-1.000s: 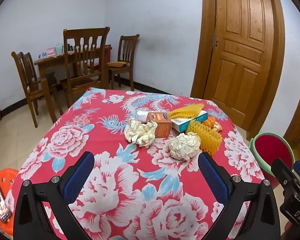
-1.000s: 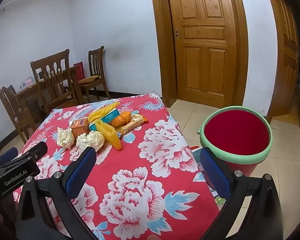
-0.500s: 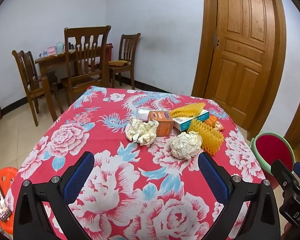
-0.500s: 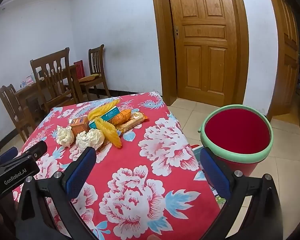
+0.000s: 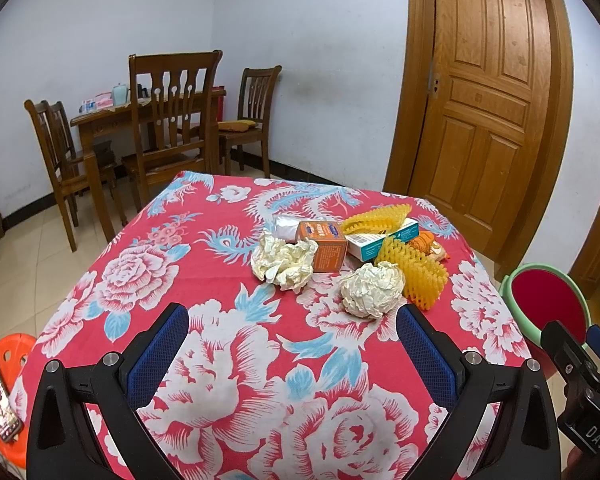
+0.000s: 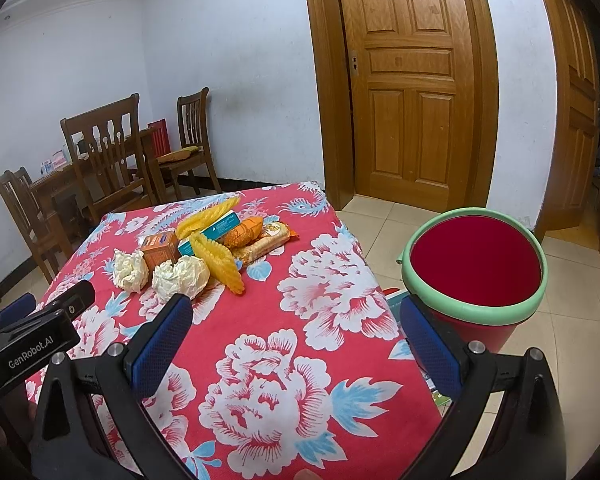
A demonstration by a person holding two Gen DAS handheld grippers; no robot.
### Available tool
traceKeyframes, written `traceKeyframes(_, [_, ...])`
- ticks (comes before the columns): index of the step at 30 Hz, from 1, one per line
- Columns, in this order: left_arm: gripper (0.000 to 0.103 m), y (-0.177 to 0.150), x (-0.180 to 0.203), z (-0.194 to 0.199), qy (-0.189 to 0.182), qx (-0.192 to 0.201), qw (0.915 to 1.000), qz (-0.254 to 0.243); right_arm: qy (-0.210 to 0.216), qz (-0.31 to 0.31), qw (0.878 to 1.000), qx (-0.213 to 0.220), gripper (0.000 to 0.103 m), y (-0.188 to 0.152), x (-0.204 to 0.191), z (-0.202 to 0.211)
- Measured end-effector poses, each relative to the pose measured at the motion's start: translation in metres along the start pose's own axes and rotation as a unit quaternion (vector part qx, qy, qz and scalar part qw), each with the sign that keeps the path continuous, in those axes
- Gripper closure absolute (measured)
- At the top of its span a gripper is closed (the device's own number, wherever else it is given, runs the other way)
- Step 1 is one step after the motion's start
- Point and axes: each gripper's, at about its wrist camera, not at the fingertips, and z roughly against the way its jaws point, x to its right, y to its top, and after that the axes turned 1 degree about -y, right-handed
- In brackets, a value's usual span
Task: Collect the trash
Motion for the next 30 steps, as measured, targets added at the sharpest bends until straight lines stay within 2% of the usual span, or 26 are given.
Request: traceKeyframes(30, [0.0, -0.002, -0.0011, 0.001, 0.0, -0.002, 1.0, 0.0, 0.0, 0.0, 1.0, -0.003, 0.001, 0.0005, -0.0007, -0.0013])
